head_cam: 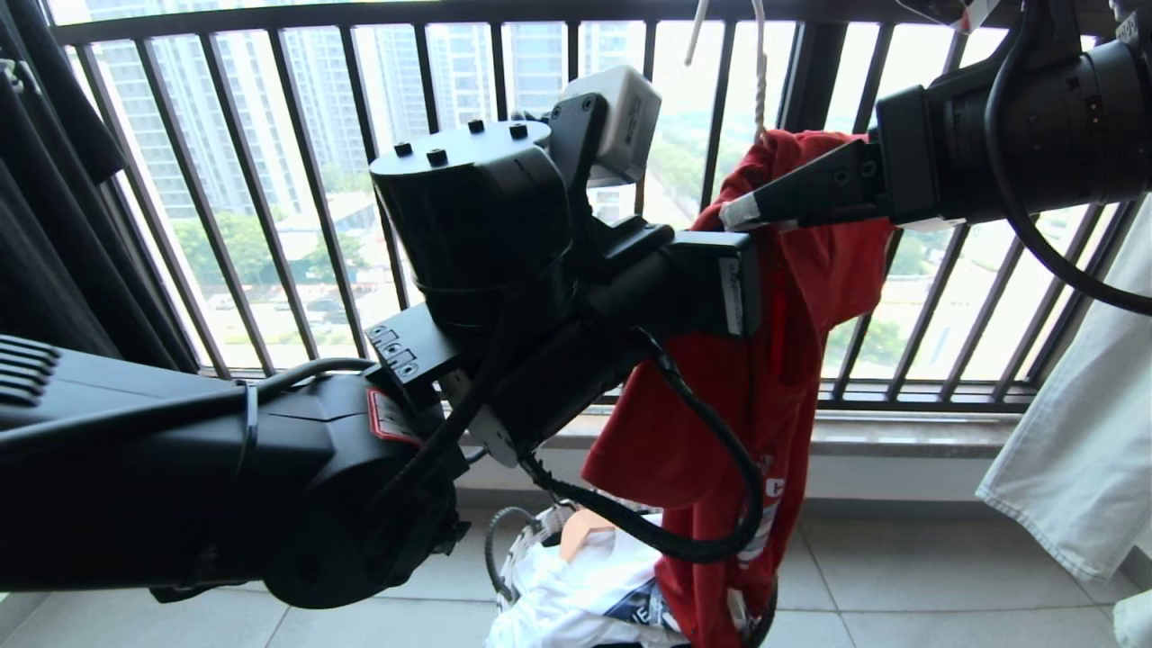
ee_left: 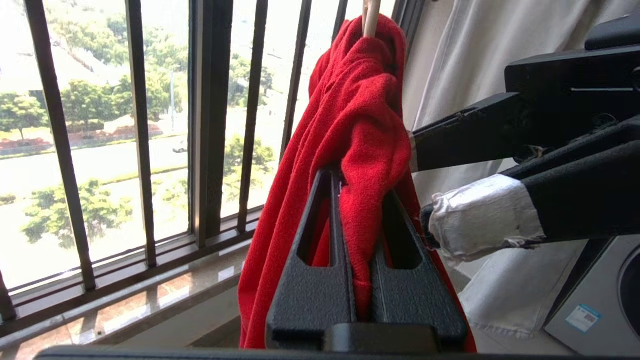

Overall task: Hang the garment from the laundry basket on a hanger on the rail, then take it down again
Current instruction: Hang the clothes on the clothes rack

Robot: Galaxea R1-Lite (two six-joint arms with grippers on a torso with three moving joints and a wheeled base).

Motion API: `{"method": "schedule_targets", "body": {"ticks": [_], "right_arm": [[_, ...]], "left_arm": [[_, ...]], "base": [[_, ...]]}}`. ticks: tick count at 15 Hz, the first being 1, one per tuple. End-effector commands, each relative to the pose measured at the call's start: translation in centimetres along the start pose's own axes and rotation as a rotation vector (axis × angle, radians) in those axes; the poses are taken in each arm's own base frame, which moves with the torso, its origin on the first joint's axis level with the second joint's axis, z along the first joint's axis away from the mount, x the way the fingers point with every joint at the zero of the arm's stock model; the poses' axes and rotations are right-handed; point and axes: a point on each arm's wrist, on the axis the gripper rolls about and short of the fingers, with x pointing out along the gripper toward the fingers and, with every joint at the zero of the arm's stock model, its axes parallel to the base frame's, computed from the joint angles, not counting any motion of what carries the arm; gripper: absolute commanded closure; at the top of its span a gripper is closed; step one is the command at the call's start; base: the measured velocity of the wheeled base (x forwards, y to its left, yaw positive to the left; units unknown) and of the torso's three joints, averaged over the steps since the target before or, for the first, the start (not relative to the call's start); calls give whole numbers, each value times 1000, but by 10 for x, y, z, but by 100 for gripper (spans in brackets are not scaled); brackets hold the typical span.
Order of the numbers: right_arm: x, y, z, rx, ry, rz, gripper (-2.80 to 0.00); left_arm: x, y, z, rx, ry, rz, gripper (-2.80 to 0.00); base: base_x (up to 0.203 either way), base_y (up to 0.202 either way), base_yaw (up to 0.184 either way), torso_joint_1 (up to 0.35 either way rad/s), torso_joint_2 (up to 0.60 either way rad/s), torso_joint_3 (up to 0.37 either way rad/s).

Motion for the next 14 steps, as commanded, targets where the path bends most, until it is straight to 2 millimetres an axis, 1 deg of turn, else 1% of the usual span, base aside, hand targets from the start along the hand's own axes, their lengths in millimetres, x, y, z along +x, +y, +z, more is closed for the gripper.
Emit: {"method": "schedule_targets", "body": {"ticks": [1,5,8,11,14], "right_arm": [[-5,1,0,2,-5,1,-280],[-14,4,0,-1,-22,-19,-280],[-26,7,0,-5,-41,-53,-280],[-37,9,-5,-4,-47,-83,-280],[-41,8,-12,-9,-36,-148,-280]], "left_arm": [[2,1,-3,-2,-15,0,0],[1,1,-1,-2,-19,0,0],[1,1,0,-2,-22,1,0],[0,1,2,-2,-26,0,0],[-2,4,7,-1,-37,8,0]], "base": [[0,0,0,0,0,0],[0,0,0,0,0,0],[0,0,0,0,0,0],[0,0,0,0,0,0],[0,0,0,0,0,0]]}}
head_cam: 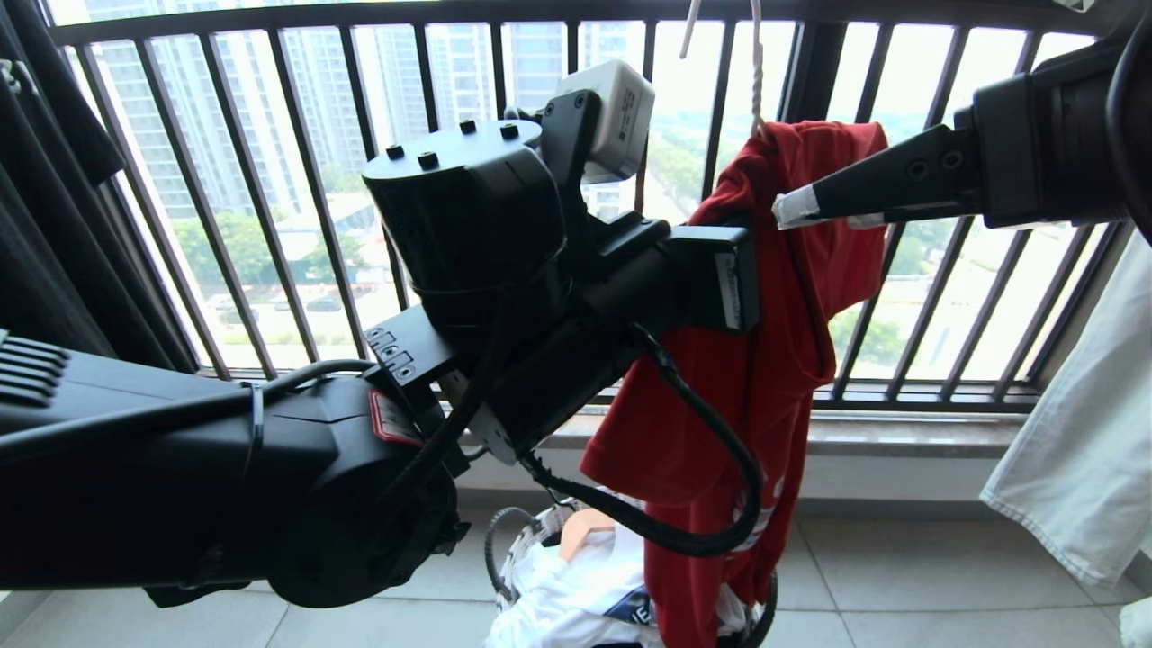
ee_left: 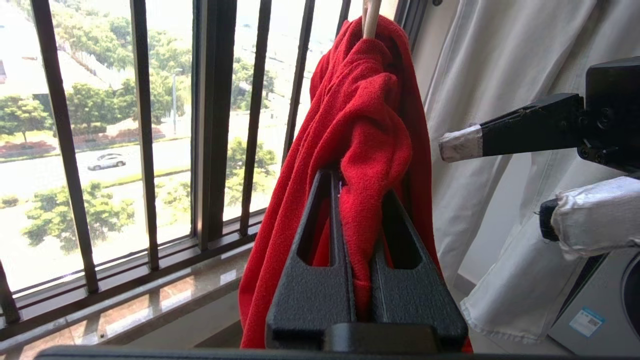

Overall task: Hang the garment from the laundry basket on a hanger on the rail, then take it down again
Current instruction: Hang the clothes on the clothes rack, then hang the clothes rack on the clothesline

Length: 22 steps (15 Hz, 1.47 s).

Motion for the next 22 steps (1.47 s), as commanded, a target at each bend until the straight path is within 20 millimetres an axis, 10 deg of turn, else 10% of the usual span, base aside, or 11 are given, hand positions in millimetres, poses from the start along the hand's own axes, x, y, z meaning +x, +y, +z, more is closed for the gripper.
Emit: {"method": "schedule_targets", "body": {"ticks": [1,2,19,20,22], "right_arm": [[-10,0,-3,2,6,-27,-277],[-19,-2,-5,4,14,-46,0],[-61,-10,7,-343,26,-146,0],[-62,-10,5,-374,43,-142,-280],[-60,-5,4,-412,57,-113,-280]], "left_arm": [[-3,4,10,-1,-27,9,0],[-6,6,17,0,-41,11,0],[-64,26,35,-152,125,-165,0],[-68,31,35,-172,137,-179,0],[-76,38,33,-184,168,-200,0]], "base": [[0,0,0,0,0,0],[0,0,0,0,0,0],[0,0,0,0,0,0],[0,0,0,0,0,0],[0,0,0,0,0,0]]}}
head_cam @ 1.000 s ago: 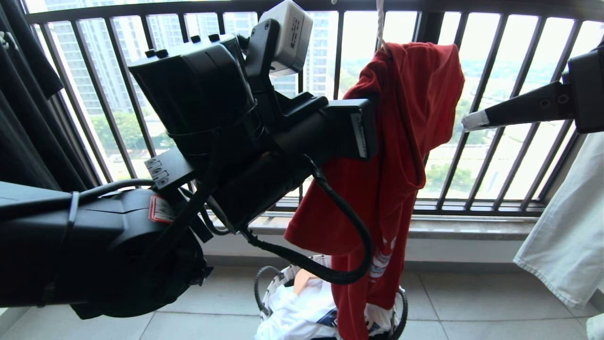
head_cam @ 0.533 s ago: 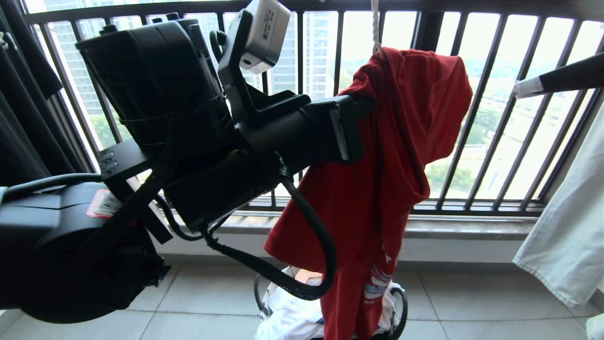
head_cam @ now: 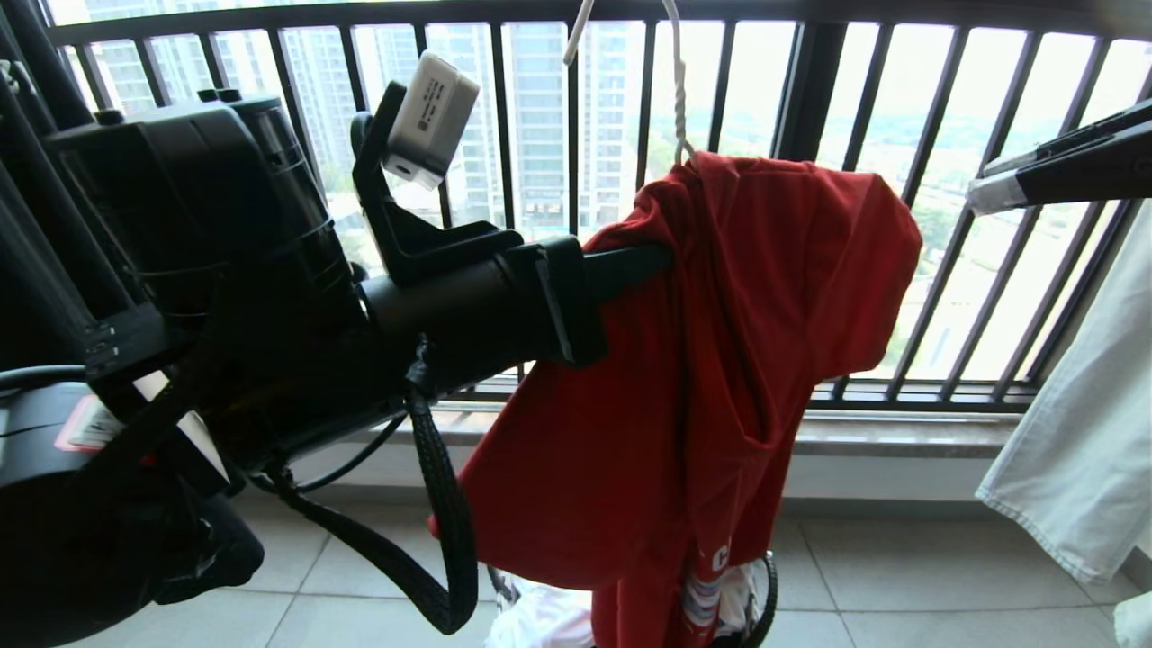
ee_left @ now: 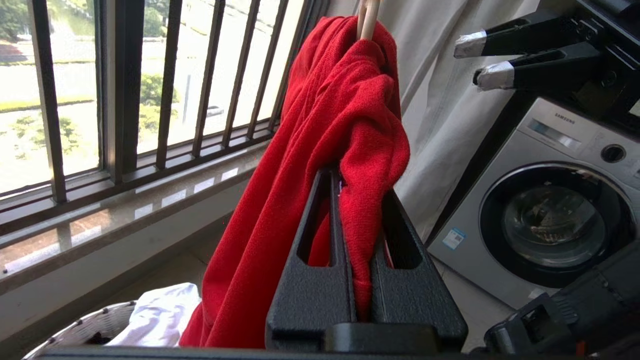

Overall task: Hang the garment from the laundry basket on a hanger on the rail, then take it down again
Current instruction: Hang the clothes rack on the clothesline

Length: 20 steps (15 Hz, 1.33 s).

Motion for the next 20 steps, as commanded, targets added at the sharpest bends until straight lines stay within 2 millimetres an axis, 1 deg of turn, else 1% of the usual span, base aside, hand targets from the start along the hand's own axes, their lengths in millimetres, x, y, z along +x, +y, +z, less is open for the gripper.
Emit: {"method": "schedule_targets", "body": {"ticks": [1,2,4,5,7,9,10,12,13,15,17,20], "right_arm": [[2,5,-1,-50,23,34,-280],[3,5,-3,-69,36,39,-280],[16,2,-2,-73,65,7,-280],[17,3,-3,-78,78,17,-280],[19,11,-3,-110,90,63,-280],[22,25,-6,-155,116,158,-280],[22,30,-8,-162,128,234,-280],[17,34,-12,-192,123,342,-280],[14,35,-13,-206,117,366,-280],[15,38,-14,-220,114,408,-280],[23,40,-14,-233,114,455,-280],[49,41,-14,-235,132,540,-280]], "left_arm": [[-13,6,-2,-9,31,-25,0],[-17,10,-6,-13,55,-36,0],[-24,13,-12,-26,111,-84,0],[-28,14,-15,-36,146,-111,0],[-33,12,-17,-51,192,-148,0],[-36,11,-18,-62,220,-171,0],[-39,10,-20,-66,231,-187,0],[-47,6,-20,-69,247,-229,0],[-51,5,-21,-70,252,-248,0],[-54,6,-21,-71,261,-265,0],[-58,10,-21,-72,272,-287,0],[-65,20,-15,-68,286,-335,0]], "base": [[0,0,0,0,0,0],[0,0,0,0,0,0],[0,0,0,0,0,0],[0,0,0,0,0,0],[0,0,0,0,0,0],[0,0,0,0,0,0],[0,0,0,0,0,0],[0,0,0,0,0,0],[0,0,0,0,0,0],[0,0,0,0,0,0],[0,0,0,0,0,0],[0,0,0,0,0,0]]}}
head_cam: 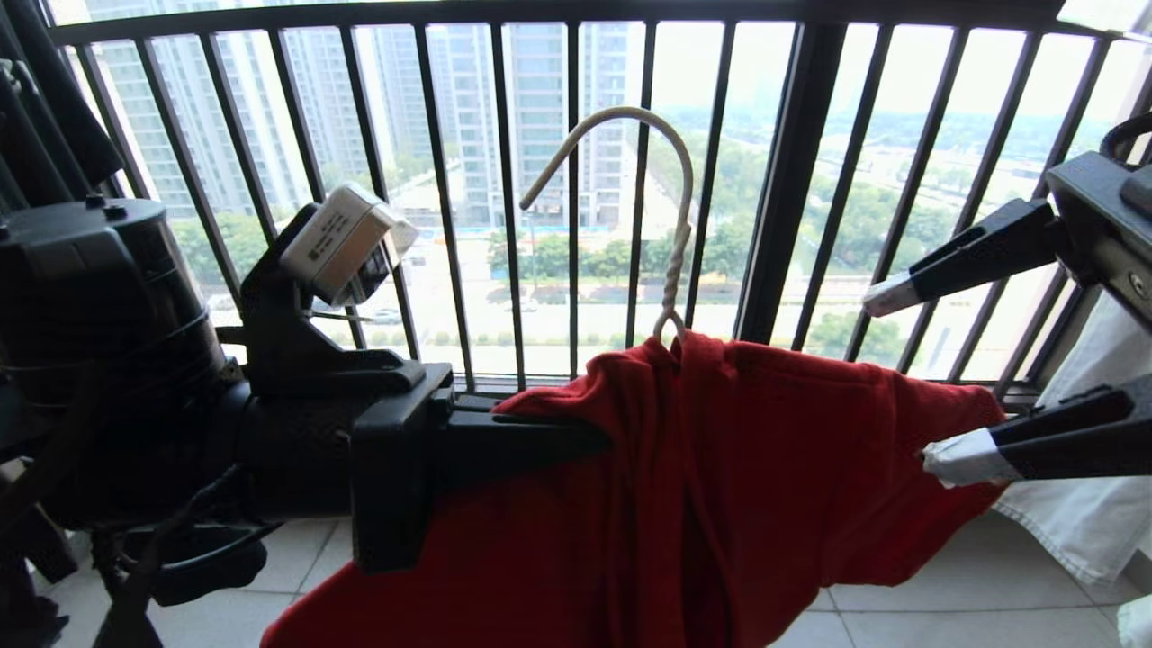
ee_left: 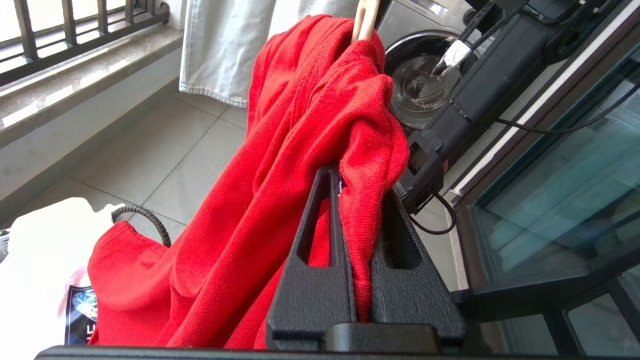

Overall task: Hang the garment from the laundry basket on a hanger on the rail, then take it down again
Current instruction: Hang the clothes rack on the clothesline

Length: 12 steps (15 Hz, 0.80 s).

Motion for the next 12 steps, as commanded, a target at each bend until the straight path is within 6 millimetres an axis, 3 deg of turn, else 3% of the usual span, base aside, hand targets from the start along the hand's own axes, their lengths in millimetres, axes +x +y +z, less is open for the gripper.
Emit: {"method": "schedule_targets", "body": {"ticks": [1,5,12], "right_arm": [[23,-11,0,3,27,61,-280],[52,-26,6,-11,2,88,-280],[64,-24,8,-15,-13,152,-280]], "left_arm": [[-8,3,4,8,1,-20,0],[-17,-8,7,35,-8,-51,0],[-25,-20,13,73,-30,-72,0]], "base": [[0,0,0,0,0,0],[0,0,0,0,0,0],[0,0,0,0,0,0]]}}
